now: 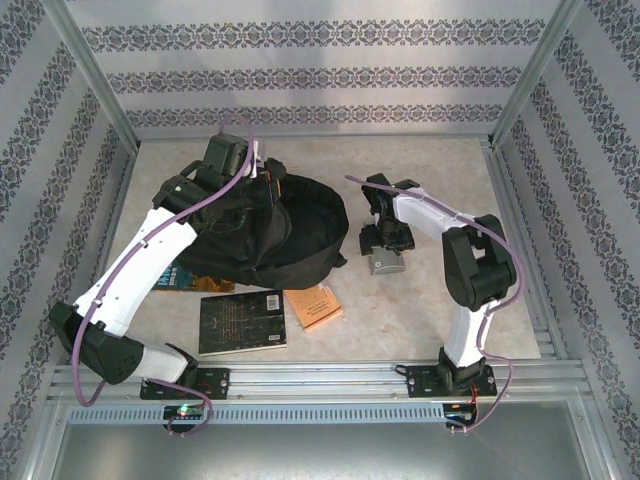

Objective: Pack the student bag

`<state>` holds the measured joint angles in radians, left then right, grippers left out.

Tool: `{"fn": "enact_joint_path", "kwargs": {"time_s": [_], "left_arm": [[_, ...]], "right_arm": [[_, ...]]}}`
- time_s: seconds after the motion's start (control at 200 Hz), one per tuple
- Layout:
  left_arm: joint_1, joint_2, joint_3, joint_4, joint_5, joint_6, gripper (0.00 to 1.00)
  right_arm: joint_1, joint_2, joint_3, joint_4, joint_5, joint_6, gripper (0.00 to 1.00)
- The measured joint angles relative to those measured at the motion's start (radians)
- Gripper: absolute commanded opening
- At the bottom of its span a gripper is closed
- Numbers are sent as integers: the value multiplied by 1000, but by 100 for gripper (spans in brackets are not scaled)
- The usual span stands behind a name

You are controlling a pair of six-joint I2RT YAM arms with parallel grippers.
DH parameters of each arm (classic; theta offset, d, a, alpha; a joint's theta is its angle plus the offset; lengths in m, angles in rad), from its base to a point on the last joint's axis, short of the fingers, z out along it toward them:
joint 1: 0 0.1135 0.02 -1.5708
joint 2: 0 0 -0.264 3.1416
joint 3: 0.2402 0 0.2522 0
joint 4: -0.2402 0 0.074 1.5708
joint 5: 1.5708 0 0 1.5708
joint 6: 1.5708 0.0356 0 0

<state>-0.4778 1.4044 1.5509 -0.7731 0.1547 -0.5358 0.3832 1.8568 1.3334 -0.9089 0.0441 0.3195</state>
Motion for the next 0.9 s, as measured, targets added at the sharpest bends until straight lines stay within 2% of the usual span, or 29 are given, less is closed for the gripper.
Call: {"fn": "enact_joint_path", "kwargs": {"time_s": [0.305, 0.485, 0.685, 0.904], "left_arm": [[0, 0, 0, 0, 0, 0, 0], [0, 0, 0, 0, -1, 0, 0], [0, 0, 5, 0, -1, 0, 0], [0, 0, 5, 0, -1, 0, 0]], "right_arm": [[-2, -195, 0, -11, -23, 64, 80], [14, -275, 113, -14, -113, 118, 79], [113, -235, 291, 47, -220, 192, 79], [200, -60, 410, 121, -272, 293, 79]]}}
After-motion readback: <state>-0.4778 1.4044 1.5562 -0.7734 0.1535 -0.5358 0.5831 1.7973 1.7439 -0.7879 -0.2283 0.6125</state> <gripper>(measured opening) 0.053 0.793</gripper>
